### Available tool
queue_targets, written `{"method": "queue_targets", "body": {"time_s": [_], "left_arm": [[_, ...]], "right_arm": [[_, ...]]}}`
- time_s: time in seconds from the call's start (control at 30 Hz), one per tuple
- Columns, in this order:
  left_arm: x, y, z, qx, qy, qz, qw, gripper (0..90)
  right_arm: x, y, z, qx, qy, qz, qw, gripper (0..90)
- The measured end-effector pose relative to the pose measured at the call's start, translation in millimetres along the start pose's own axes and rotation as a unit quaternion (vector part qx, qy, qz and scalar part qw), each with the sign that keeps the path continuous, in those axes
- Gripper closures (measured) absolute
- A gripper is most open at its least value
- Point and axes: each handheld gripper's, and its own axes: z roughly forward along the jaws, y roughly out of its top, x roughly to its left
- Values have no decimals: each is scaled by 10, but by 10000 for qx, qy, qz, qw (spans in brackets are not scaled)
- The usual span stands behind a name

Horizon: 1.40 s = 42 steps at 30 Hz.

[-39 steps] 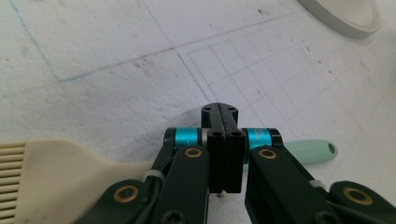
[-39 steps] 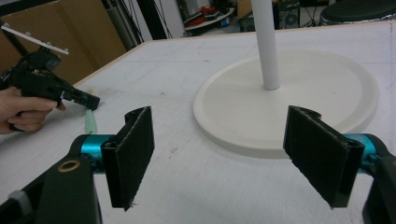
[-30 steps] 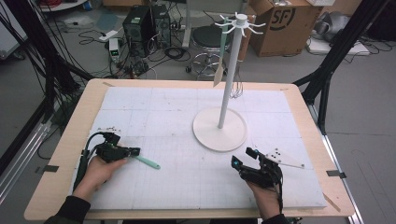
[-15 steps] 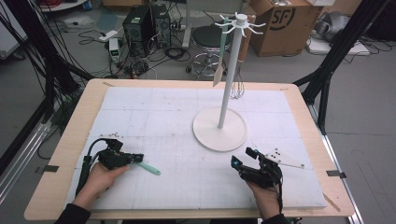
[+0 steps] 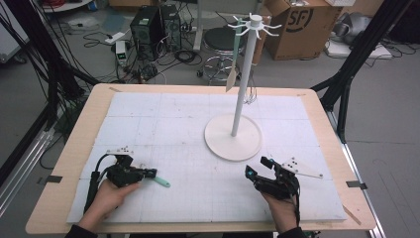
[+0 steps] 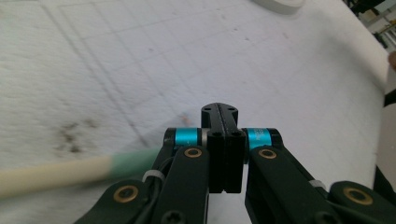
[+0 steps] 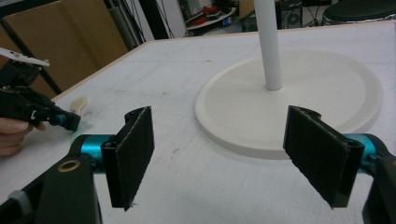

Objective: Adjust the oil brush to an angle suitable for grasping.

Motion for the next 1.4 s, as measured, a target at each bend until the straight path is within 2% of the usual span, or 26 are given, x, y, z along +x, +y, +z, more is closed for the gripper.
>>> {"method": "queue_targets", "body": {"time_s": [0.07, 0.27, 0.4, 0.6, 0.67, 0.8, 1.0, 1.27, 1.4], "left_arm": [[-30, -41, -10, 8, -88, -18, 10000, 900], [-80, -117, 12, 188, -99, 2, 9998, 900], [-153, -82, 97, 387, 6, 196, 9991, 900], [-205, 15, 257, 438, -58, 180, 9989, 900], [-224, 48, 292, 493, -12, 263, 9984, 900], [-223, 98, 349, 505, -27, 243, 9984, 900], [-218, 167, 421, 473, 59, 225, 9986, 900], [-209, 245, 479, 456, 273, 270, 9982, 900], [-201, 287, 513, 439, 359, 223, 9981, 900]], "right_arm": [[9, 1, -1, -10, 4, 11, 10000, 240], [11, 6, -4, -28, 7, 5, 10000, 240], [14, 11, 2, -33, 15, 0, 10000, 240], [-4, 15, -1, -46, 15, 27, 10000, 240], [-8, 18, -8, -57, 24, 57, 10000, 241], [-12, 19, -14, -69, 29, 50, 10000, 241], [-5, 20, -14, -64, 42, 44, 10000, 241], [-11, 21, -17, -73, 46, 54, 9999, 241], [-10, 21, -16, -78, 48, 36, 10000, 241]]}}
